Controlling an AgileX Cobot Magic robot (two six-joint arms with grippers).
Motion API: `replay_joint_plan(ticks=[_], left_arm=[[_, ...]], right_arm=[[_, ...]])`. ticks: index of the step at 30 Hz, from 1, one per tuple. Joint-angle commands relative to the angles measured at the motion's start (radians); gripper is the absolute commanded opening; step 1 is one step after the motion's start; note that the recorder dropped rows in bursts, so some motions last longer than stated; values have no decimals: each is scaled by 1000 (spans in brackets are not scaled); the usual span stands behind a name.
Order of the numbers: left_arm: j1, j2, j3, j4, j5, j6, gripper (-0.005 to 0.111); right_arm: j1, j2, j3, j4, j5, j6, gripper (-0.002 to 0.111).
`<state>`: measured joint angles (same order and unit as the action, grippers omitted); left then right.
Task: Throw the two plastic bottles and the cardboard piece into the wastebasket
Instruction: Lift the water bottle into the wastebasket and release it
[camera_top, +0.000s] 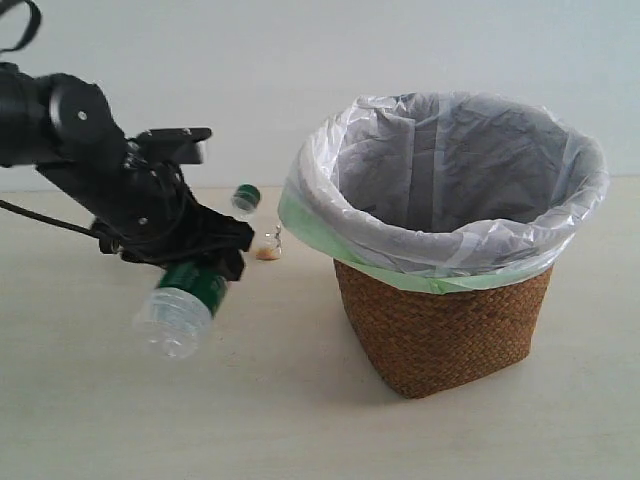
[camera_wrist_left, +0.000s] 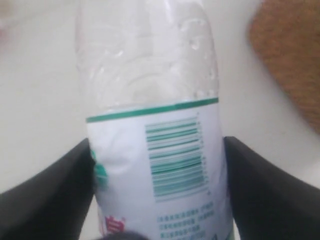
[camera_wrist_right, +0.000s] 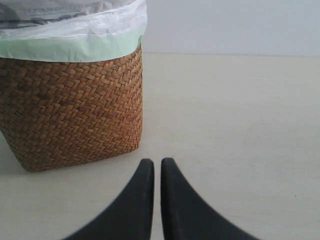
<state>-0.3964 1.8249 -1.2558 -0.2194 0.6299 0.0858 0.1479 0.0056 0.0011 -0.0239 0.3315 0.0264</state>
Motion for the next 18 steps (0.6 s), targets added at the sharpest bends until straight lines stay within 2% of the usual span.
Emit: replay_joint_plan(ticks=[1,6,13,18], left_arm=[[47,-121,-5,294,95,-199,4],[75,-258,-125,450,169,-240,4],[75,-298,-428,620,483,-209,4],[75,-289,-454,622,530,-209,4]], right_arm=[[1,-6,-1,-8,-9,-3,2],[1,-6,-1,-8,-9,-3,2],[1,-6,-1,-8,-9,-3,2],[1,-6,-1,-8,-9,-3,2]])
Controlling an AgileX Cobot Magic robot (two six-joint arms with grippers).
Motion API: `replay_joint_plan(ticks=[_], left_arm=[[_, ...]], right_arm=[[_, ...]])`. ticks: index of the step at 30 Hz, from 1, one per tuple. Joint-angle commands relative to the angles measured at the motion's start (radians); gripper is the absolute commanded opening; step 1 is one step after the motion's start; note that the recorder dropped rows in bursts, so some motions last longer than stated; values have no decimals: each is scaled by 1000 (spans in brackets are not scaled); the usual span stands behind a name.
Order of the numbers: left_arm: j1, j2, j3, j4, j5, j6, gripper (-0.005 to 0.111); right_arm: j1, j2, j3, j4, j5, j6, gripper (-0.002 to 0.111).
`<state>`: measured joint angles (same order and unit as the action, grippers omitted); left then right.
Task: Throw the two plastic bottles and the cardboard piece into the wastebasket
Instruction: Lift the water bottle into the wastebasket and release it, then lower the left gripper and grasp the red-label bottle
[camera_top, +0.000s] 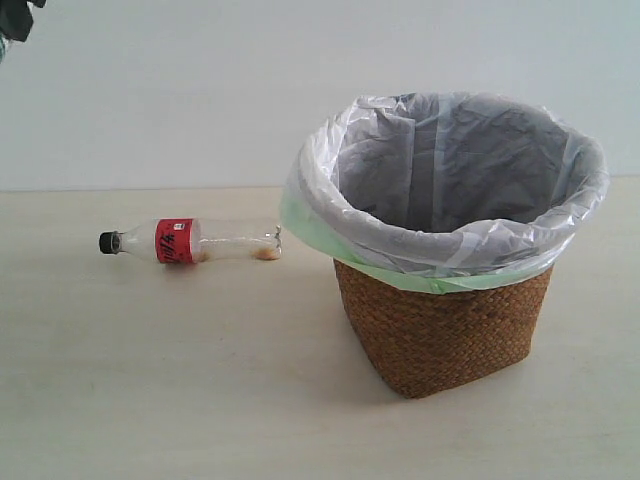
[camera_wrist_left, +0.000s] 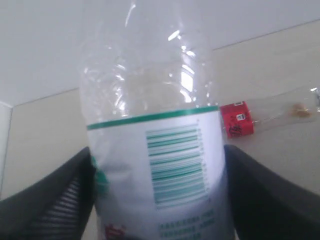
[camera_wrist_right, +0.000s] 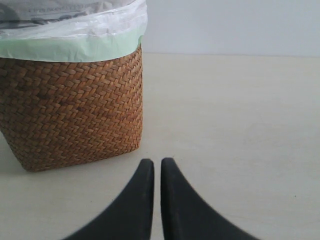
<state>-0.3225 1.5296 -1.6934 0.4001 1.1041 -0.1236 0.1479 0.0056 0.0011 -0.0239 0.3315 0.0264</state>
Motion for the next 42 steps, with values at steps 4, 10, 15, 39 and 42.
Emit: replay_joint_plan(ticks=[4,10,15,39,42], left_arm=[[1,53,-16,-135,63,26,4],[-1,161,-29,-995,36,361,4],[-54,243,-173,-1731,-12,694,41],[-165,281,-283,-400,-23,251,79],[-165,281,-230,-124,-5,249,79]], right_arm=[[1,-6,-1,-8,-9,-3,2],[1,-6,-1,-8,-9,-3,2],[1,-6,-1,-8,-9,-3,2],[1,-6,-1,-8,-9,-3,2],[1,-6,-1,-8,-9,-3,2]])
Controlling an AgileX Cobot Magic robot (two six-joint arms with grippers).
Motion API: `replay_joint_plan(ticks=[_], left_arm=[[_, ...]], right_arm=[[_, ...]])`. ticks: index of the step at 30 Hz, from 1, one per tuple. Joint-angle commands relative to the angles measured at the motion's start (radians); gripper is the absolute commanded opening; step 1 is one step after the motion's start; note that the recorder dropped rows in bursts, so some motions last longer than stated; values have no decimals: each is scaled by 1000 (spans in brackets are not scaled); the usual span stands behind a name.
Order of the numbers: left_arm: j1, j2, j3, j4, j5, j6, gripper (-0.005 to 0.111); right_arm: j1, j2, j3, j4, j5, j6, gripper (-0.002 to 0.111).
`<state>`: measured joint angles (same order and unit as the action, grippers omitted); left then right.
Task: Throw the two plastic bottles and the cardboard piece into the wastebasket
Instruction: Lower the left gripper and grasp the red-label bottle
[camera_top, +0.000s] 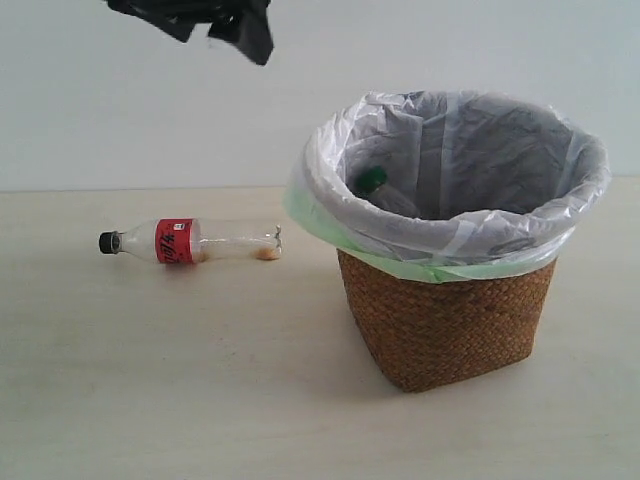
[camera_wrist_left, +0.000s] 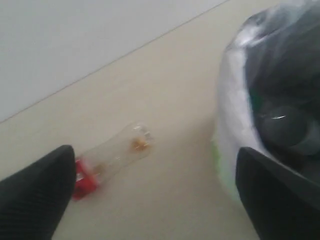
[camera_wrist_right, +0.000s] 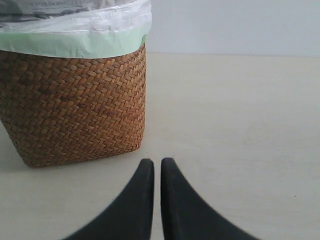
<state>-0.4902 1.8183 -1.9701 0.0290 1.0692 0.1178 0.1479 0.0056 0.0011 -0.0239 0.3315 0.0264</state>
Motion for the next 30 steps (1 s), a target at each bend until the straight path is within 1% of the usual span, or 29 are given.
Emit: replay_joint_plan(ticks=[1,2,9,11,16,21,23,26,27,28,30], left_arm=[[3,-7,70,299,32,-1,79],[3,-7,95,327,26,-3,79],[3,40,183,317,-92,36,79],[3,79,183,292,-91,96,79],[3,197,183,150,-52,307,79],[6,317,176,180,-81,370,79],[21,363,167,191,-117,434,79],[54,409,139,196,-177,486,79],[74,425,132,170,-213,528,79],[92,435,132,110,-251,582,79],[106,460,132,57,-301,675,79]], right_arm=[[1,-6,-1,-8,-9,-3,2],[1,-6,-1,-8,-9,-3,2],[1,-6,-1,-8,-9,-3,2],[1,-6,-1,-8,-9,-3,2],[1,-6,-1,-8,-9,-3,2],[1,-6,-1,-8,-9,-3,2],[1,-6,-1,-8,-9,-3,2],[1,-6,-1,-8,-9,-3,2],[1,-6,-1,-8,-9,-3,2],[1,-6,-1,-8,-9,-3,2],[1,-6,-1,-8,-9,-3,2]])
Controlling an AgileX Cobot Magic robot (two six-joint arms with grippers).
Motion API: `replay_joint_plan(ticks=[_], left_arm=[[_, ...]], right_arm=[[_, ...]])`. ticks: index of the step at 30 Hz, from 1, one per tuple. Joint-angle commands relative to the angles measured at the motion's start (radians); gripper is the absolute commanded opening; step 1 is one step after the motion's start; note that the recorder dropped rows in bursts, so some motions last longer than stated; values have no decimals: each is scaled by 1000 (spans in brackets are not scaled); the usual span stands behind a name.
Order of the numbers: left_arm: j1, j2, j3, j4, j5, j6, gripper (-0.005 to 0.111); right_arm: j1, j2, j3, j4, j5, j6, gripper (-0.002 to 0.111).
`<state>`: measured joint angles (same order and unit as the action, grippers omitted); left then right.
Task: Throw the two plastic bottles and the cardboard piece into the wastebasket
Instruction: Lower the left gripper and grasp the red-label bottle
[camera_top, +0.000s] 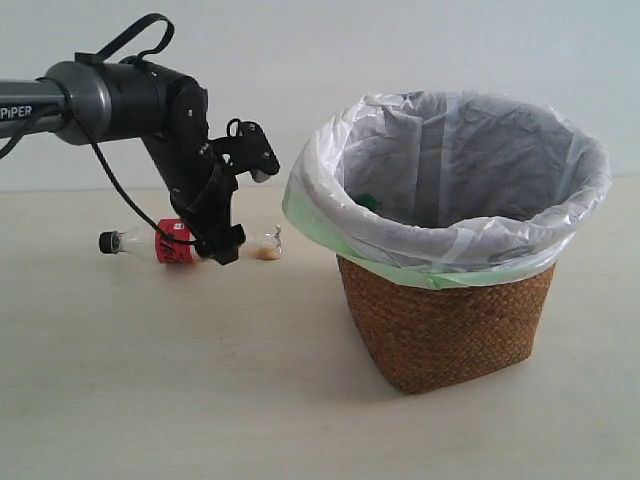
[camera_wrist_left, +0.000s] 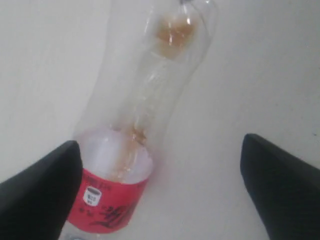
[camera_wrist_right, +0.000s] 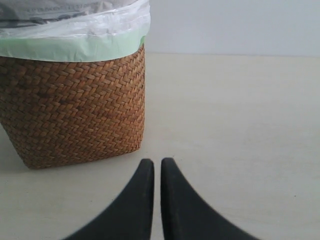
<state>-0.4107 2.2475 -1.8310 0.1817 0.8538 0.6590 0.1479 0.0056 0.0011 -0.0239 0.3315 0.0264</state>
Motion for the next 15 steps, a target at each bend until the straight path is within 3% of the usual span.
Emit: replay_joint_plan(ticks=[1,10,13,15], left_arm=[[28,40,-7,-96,-100,147,79],[47,119,-7,-96,-244,175,76],[53,142,-7,-96,-217,191,58],[53,163,-7,-83,-189,201,34]], right_arm=[[1,-6,-1,-8,-9,-3,2],[1,-6,-1,-8,-9,-3,2],[1,-6,-1,-8,-9,-3,2],[1,-6,-1,-8,-9,-3,2]])
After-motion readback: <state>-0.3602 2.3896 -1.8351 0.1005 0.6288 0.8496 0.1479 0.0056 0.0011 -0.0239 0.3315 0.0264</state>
